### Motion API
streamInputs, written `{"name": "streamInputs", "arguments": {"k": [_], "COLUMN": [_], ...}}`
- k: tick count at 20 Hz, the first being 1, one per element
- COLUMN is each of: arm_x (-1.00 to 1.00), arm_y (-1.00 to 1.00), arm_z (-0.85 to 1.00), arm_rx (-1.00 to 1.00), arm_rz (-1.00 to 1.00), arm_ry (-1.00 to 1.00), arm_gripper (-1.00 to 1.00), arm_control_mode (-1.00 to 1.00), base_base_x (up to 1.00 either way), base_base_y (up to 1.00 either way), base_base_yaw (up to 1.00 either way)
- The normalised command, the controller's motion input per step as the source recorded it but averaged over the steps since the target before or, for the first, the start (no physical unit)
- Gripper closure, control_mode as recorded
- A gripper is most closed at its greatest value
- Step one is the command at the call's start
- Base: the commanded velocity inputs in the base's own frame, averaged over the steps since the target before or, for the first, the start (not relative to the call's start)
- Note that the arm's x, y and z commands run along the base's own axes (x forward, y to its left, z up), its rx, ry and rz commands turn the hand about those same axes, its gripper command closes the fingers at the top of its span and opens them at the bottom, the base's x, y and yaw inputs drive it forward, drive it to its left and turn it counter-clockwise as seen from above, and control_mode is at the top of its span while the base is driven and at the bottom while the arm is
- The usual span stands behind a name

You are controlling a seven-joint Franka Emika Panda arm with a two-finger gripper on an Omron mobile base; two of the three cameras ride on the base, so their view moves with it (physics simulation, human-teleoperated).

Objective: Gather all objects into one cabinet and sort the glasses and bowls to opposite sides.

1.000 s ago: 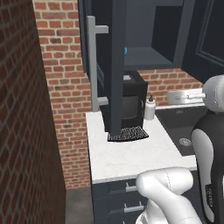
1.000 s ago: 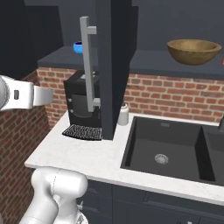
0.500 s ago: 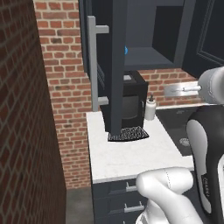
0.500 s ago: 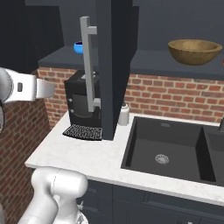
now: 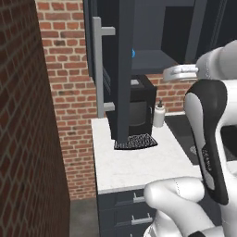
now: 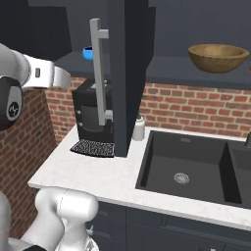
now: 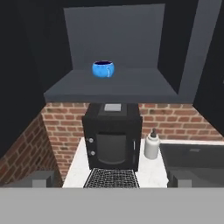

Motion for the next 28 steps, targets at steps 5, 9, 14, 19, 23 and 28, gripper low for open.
{"name": "streamInputs", "arguments": {"k": [5, 9, 14, 19, 23, 28], "arm_x": [0.70, 0.61, 0.37, 0.10, 0.32, 0.41], "arm_y": [0.00, 0.00, 0.00, 0.00, 0.00, 0.00], "arm_z": [0.00, 0.00, 0.00, -0.08, -0.06, 0.00], "arm_rx": [0.00, 0.00, 0.00, -0.04, -0.01, -0.02], "arm_rz": [-0.01, 0.00, 0.01, 0.16, 0.16, 0.09], "arm_ry": [0.11, 0.00, -0.02, -0.03, -0.06, -0.09], "arm_gripper": [-1.00, -1.00, -1.00, -1.00, -1.00, -1.00], "arm_control_mode": [-1.00, -1.00, -1.00, -1.00, -1.00, -1.00], "base_base_x": [0.00, 0.00, 0.00, 0.00, 0.00, 0.00], "base_base_y": [0.00, 0.00, 0.00, 0.00, 0.00, 0.00], "base_base_yaw": [0.00, 0.00, 0.00, 0.00, 0.00, 0.00]}}
